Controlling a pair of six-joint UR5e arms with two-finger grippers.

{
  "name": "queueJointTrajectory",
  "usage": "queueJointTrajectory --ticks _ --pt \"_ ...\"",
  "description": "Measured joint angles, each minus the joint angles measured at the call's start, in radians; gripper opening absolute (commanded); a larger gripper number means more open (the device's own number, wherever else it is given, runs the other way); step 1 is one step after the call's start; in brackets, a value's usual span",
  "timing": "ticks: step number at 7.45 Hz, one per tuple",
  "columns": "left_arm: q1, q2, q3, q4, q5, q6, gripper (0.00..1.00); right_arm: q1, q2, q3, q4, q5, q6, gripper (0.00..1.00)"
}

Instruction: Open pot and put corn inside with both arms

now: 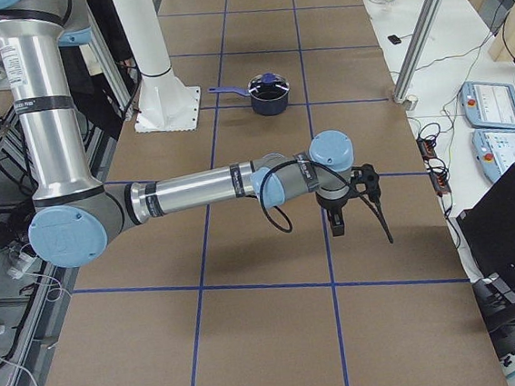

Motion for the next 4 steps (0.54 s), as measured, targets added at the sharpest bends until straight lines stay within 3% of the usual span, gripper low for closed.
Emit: queueJointTrajectory --ticks 4 --pt "0.0 0.0 -0.005 0.0 0.0 -0.008 0.98 0.0 0.003 0.002 -0.001 -0.006 0.0 1.0"
